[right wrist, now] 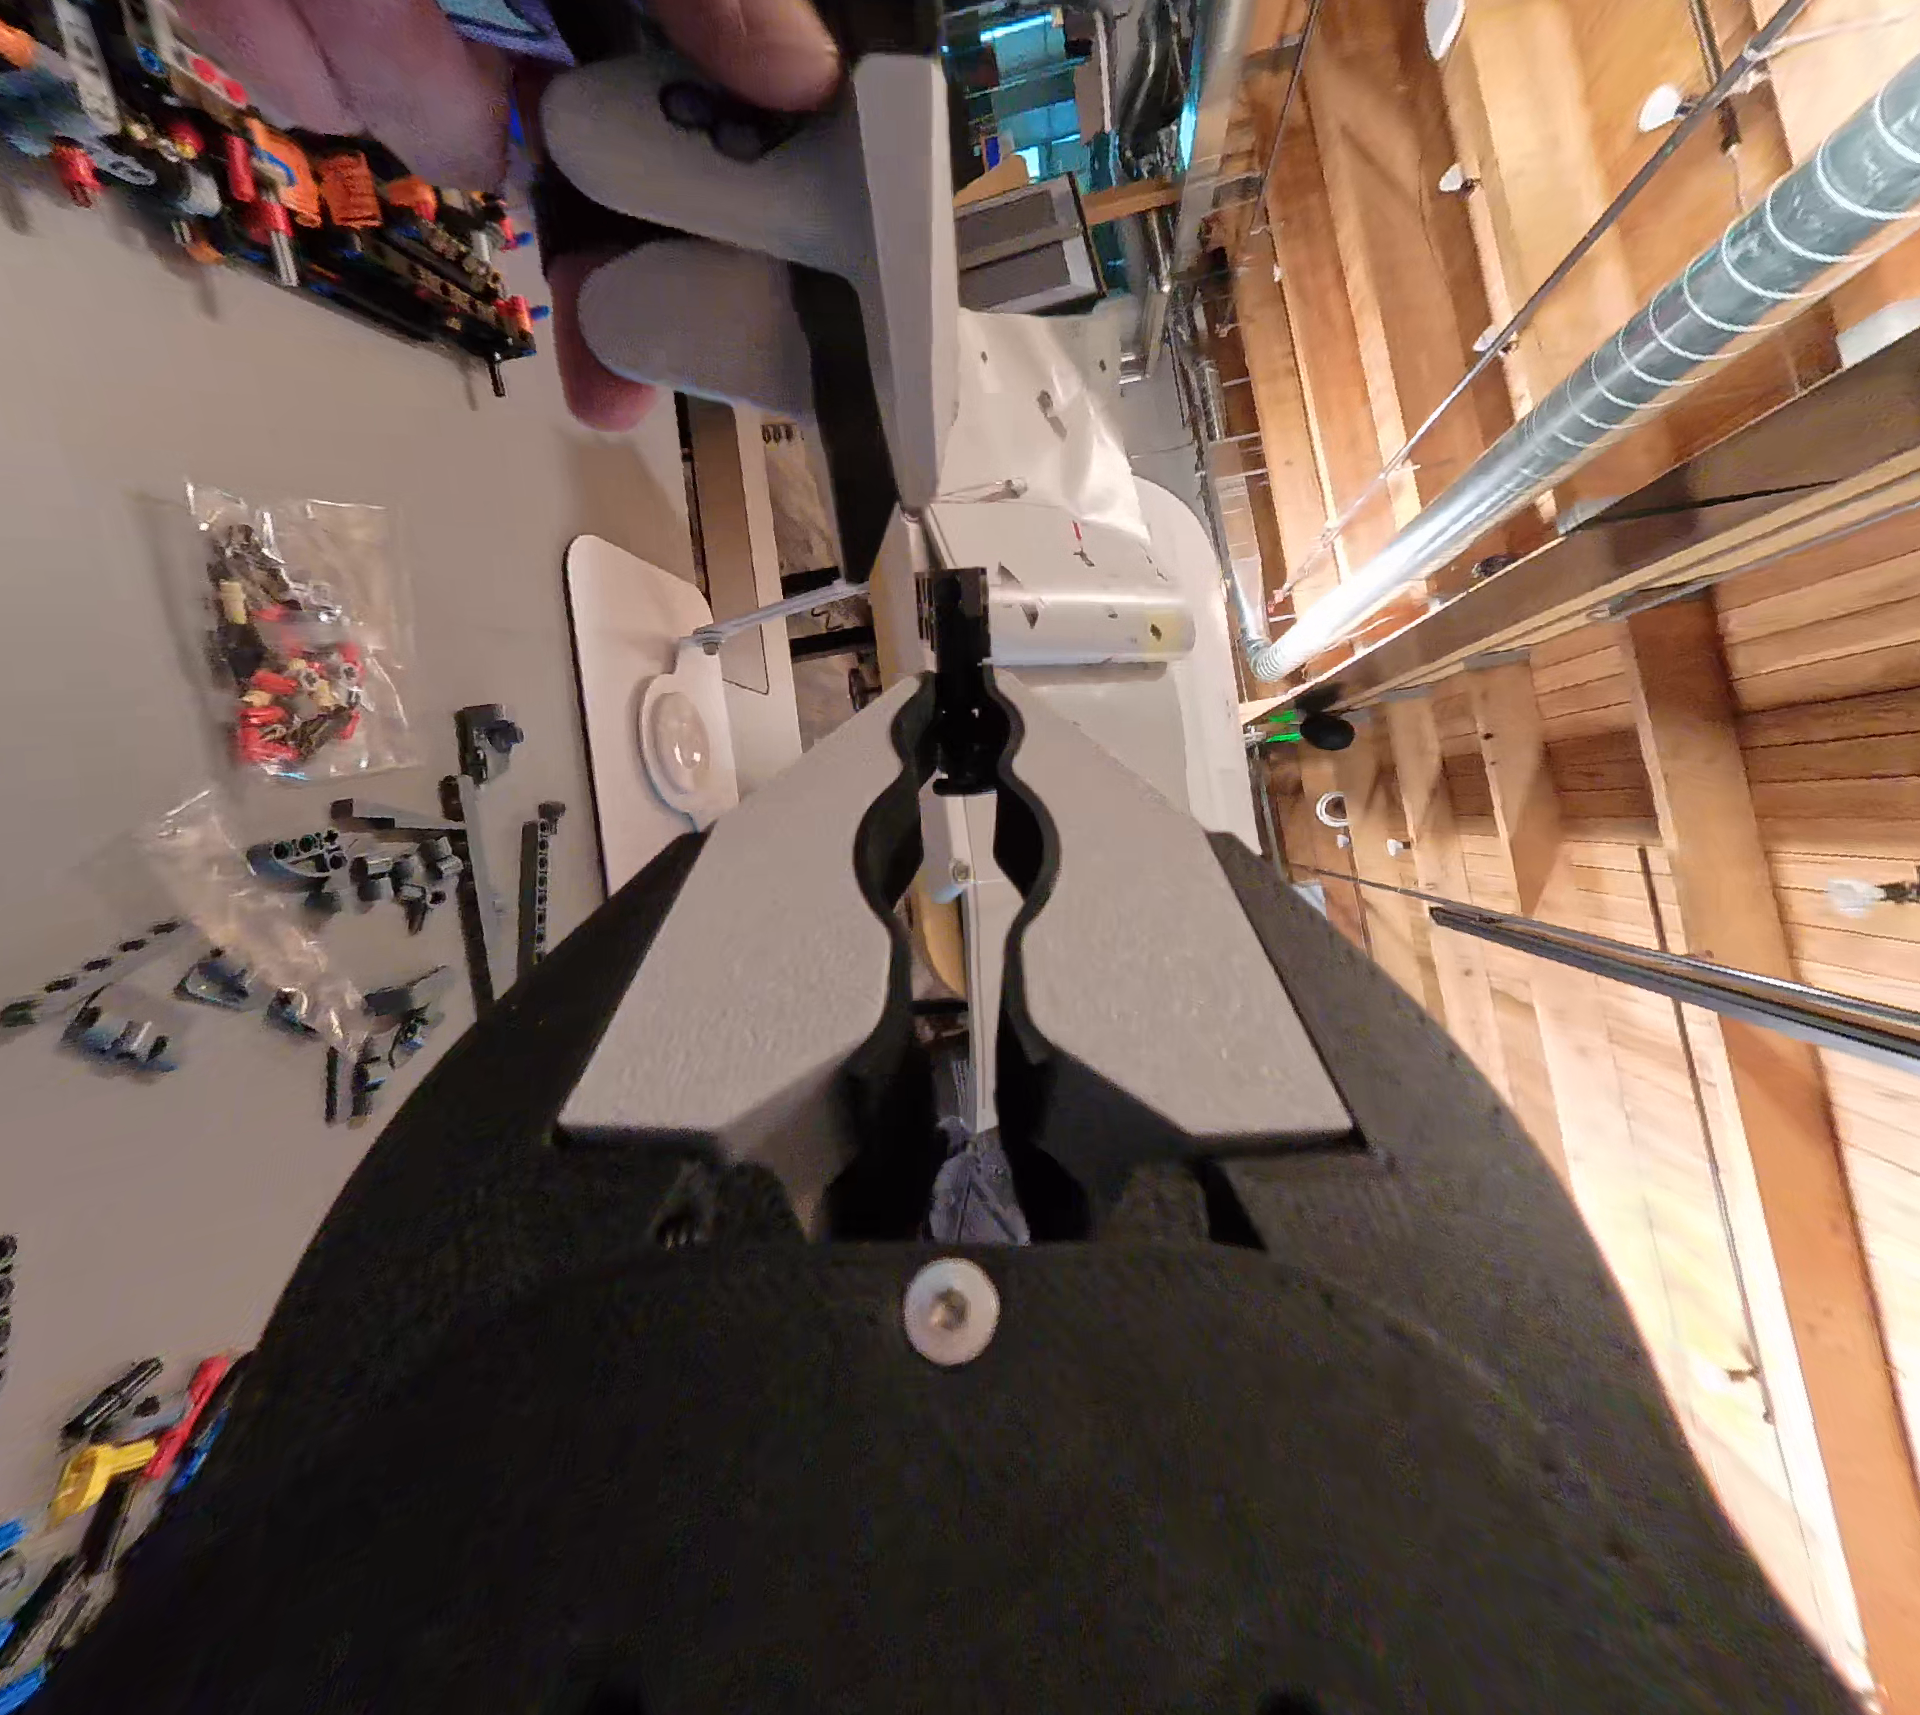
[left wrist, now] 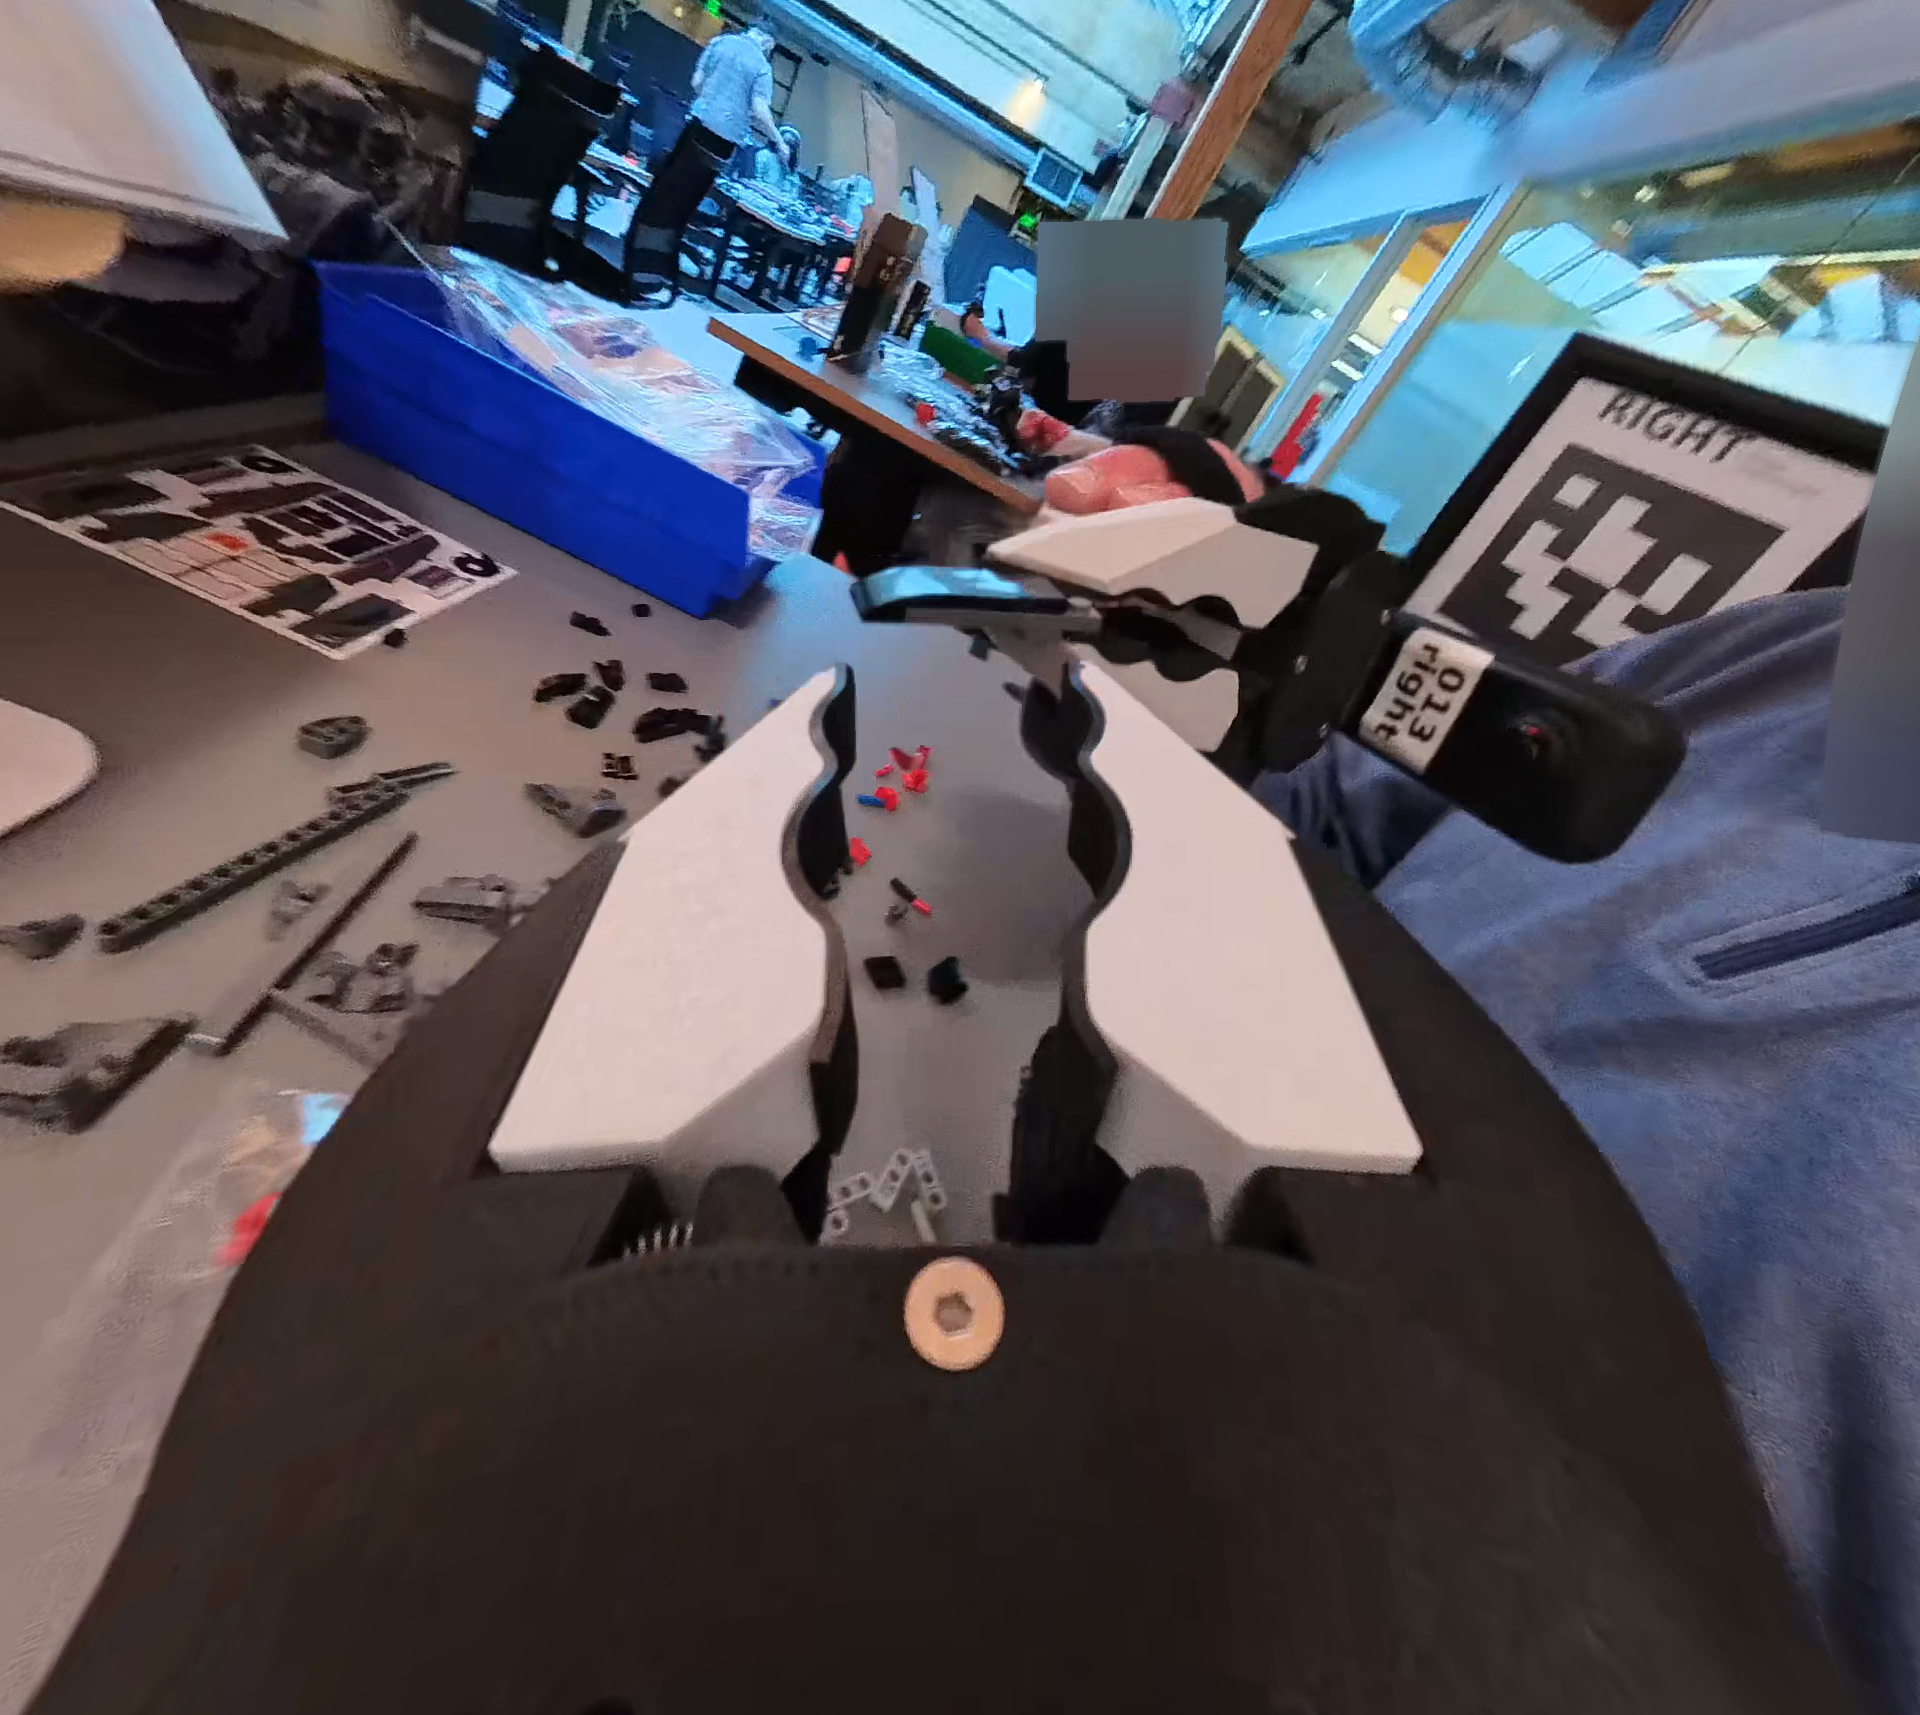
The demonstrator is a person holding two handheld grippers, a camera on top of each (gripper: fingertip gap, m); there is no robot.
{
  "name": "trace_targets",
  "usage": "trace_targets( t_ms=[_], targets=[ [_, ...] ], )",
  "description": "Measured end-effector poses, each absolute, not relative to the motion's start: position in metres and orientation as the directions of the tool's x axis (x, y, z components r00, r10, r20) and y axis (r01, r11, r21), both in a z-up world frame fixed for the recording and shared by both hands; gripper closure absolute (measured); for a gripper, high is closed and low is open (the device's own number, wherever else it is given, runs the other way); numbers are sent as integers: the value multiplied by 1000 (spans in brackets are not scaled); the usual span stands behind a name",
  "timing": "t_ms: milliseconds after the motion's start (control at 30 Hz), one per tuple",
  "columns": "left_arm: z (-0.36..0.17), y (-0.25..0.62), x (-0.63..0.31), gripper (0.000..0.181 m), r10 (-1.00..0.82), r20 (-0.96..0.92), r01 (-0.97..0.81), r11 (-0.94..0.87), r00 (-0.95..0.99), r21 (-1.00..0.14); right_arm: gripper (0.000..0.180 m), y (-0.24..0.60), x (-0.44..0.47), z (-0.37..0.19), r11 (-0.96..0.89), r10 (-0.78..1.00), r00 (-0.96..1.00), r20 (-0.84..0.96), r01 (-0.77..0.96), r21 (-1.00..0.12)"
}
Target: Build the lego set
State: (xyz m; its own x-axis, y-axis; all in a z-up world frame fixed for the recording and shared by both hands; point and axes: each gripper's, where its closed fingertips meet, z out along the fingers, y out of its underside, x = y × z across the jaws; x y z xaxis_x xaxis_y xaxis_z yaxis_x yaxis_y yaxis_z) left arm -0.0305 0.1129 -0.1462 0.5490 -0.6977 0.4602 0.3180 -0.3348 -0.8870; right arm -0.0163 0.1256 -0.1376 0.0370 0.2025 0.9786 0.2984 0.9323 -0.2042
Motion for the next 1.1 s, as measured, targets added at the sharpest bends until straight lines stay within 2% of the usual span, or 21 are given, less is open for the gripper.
trace_targets(
  t_ms=[333, 567, 733, 800, 900, 1000, 1100],
  targets=[
    [-149, 119, -18, 150, -705, 604, 484, -407, 373, -775, 176, 123, -18, -153, 953, 125, -21, 992, 282, -114],
    [-150, 121, -12, 164, -710, 620, 491, -430, 335, -758, 176, 121, -13, -157, 962, 78, -47, 996, 267, -63],
    [-149, 110, -7, 174, -737, 541, 437, -364, 404, -822, 175, 116, -13, -165, 965, 93, -62, 994, 250, -74],
    [-150, 106, -9, 176, -733, 530, 432, -349, 426, -831, 172, 112, -14, -163, 965, 125, -56, 991, 239, -108],
    [-147, 102, -19, 177, -729, 520, 460, -312, 446, -831, 142, 110, -17, -156, 949, 213, -27, 977, 244, -200],
    [-148, 99, -29, 177, -715, 519, 480, -287, 468, -829, 139, 111, -15, -152, 875, 442, -38, 896, 238, -422],
    [-149, 94, -31, 176, -711, 498, 472, -261, 496, -842, 140, 114, -10, -163, 732, 666, -121, 736, 295, -614]
  ],
)
